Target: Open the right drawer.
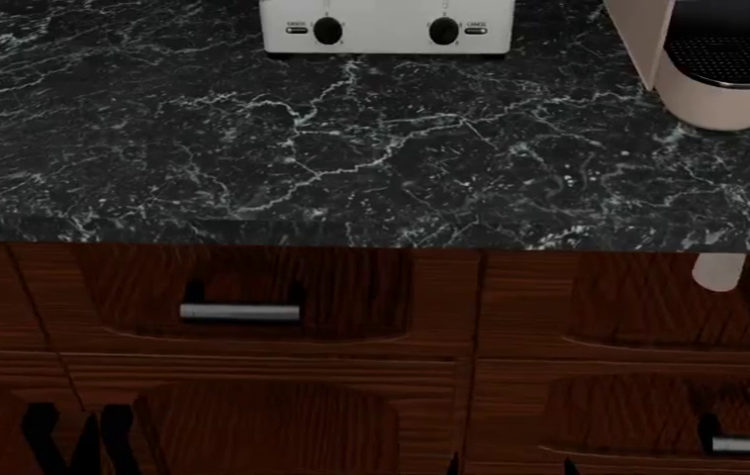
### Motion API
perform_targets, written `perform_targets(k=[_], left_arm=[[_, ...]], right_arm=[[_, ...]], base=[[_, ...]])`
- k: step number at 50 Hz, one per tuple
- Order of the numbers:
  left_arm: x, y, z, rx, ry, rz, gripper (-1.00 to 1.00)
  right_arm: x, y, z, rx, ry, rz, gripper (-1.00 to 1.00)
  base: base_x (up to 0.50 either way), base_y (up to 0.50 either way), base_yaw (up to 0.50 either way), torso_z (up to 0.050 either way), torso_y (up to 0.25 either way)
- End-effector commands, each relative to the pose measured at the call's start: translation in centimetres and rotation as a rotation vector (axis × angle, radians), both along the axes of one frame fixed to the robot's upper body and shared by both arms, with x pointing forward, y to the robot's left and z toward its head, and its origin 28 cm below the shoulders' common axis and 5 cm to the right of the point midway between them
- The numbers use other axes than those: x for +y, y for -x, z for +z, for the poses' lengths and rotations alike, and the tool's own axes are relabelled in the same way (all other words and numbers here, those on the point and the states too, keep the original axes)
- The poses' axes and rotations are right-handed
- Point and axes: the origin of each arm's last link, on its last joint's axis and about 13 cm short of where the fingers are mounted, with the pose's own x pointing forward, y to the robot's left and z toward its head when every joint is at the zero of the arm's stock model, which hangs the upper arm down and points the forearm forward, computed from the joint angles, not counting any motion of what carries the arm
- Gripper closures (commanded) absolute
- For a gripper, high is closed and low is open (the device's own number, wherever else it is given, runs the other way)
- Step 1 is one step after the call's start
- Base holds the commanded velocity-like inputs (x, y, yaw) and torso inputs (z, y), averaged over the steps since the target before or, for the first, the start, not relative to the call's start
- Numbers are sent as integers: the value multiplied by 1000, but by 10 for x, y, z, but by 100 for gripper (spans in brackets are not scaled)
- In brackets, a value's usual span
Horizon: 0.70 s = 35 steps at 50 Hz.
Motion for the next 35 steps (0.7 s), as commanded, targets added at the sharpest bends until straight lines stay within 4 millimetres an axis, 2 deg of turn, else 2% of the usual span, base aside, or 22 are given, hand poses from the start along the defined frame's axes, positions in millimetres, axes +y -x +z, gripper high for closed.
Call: perform_targets(k=[1, 19, 35], left_arm=[[0, 7, 6, -6, -3, -4, -100], [-4, 11, 21, -6, -1, -5, -100], [-4, 12, 26, -2, 4, -5, -100]], right_arm=[[-1, 1, -1, 0, 0, -4, -100], [-1, 2, -2, -1, -1, -9, -100], [-1, 3, -1, -2, -3, -12, -100]], base=[[-8, -273, 0, 0, 0], [-7, -279, 0, 0, 0], [-8, -280, 0, 0, 0]])
